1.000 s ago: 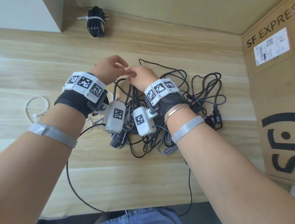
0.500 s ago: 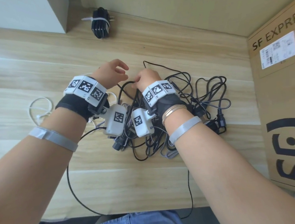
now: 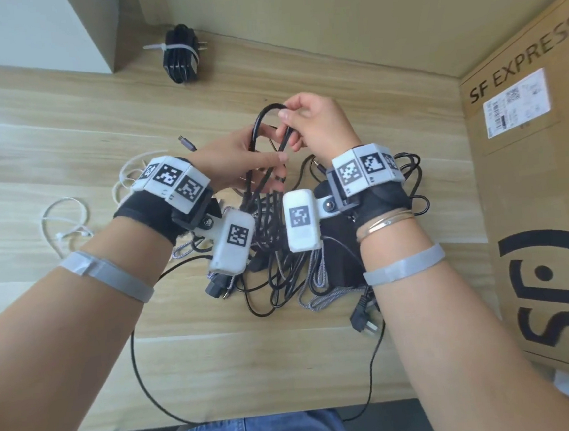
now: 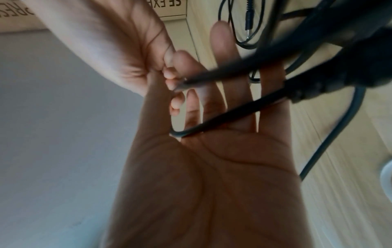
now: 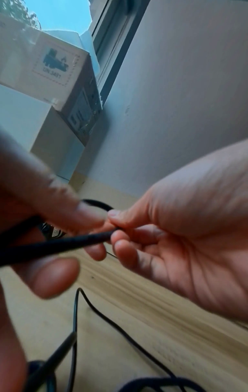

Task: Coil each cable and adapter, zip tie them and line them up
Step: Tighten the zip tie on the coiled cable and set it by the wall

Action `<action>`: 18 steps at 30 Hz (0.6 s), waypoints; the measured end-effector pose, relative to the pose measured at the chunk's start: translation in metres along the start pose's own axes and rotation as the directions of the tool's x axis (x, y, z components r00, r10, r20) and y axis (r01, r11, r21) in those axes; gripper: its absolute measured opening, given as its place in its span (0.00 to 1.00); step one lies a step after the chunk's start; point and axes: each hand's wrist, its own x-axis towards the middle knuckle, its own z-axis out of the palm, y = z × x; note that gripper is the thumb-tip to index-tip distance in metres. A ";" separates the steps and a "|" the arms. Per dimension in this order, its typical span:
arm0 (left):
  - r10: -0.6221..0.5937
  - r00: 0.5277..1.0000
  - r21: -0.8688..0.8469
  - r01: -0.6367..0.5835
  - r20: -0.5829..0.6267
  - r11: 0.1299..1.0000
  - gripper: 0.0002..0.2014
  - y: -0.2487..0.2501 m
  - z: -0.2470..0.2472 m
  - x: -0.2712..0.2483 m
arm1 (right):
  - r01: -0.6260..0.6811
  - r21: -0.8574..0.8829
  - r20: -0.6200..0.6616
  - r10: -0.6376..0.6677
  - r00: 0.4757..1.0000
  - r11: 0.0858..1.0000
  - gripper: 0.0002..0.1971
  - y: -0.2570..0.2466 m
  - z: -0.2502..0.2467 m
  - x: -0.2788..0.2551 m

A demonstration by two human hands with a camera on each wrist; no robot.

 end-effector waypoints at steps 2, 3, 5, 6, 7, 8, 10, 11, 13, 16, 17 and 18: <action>0.011 1.000 -0.006 -0.011 -0.006 1.000 0.03 0.002 0.003 0.000 | 0.018 0.077 -0.039 -0.015 0.999 0.997 0.03 0.003 -0.002 -0.003; 0.026 0.999 0.001 -0.026 -0.030 1.000 0.02 0.003 0.005 0.001 | 0.009 0.107 -0.049 -0.004 0.999 0.994 0.05 0.006 -0.003 -0.004; 0.053 0.995 0.008 -0.052 -0.087 0.999 0.06 0.004 0.007 0.003 | -0.050 0.081 -0.044 0.054 0.998 0.995 0.11 0.013 -0.004 -0.003; 0.058 0.993 -0.009 -0.059 -0.108 0.998 0.07 0.005 0.007 0.004 | -0.085 0.022 -0.033 0.085 0.996 0.996 0.11 0.016 -0.002 -0.003; 0.064 0.991 -0.032 -0.068 -0.118 0.997 0.08 0.005 0.007 0.005 | -0.106 -0.063 -0.019 0.105 0.994 0.992 0.11 0.020 0.001 -0.002; 0.074 0.989 -0.049 -0.081 -0.124 0.995 0.09 0.005 0.007 0.006 | -0.115 -0.162 0.007 0.118 0.993 0.980 0.13 0.026 0.004 0.000; 0.103 0.984 -0.049 -0.112 -0.148 0.993 0.12 0.006 0.005 0.007 | -0.099 -0.352 0.098 0.142 0.985 0.931 0.23 0.036 0.013 0.002; 0.118 0.980 -0.043 -0.126 -0.163 0.991 0.14 0.007 0.004 0.008 | -0.084 -0.414 0.127 0.149 0.981 0.906 0.25 0.040 0.019 0.003; 0.136 0.971 -0.034 -0.145 -0.195 0.989 0.15 0.007 0.003 0.009 | -0.061 -0.474 0.138 0.143 0.980 0.879 0.19 0.049 0.027 0.006; 0.143 0.958 0.028 -0.140 -0.247 0.990 0.15 0.006 -0.001 0.010 | -0.076 -0.486 0.069 0.125 0.990 0.871 0.10 0.054 0.029 0.009; 0.139 0.955 0.069 -0.125 -0.262 0.990 0.14 0.005 -0.002 0.010 | -0.075 -0.472 0.038 0.105 0.994 0.878 0.10 0.054 0.028 0.010; 0.133 0.952 0.117 -0.104 -0.274 0.988 0.13 0.003 -0.004 0.011 | -0.058 -0.450 0.010 0.070 0.997 0.891 0.09 0.051 0.025 0.010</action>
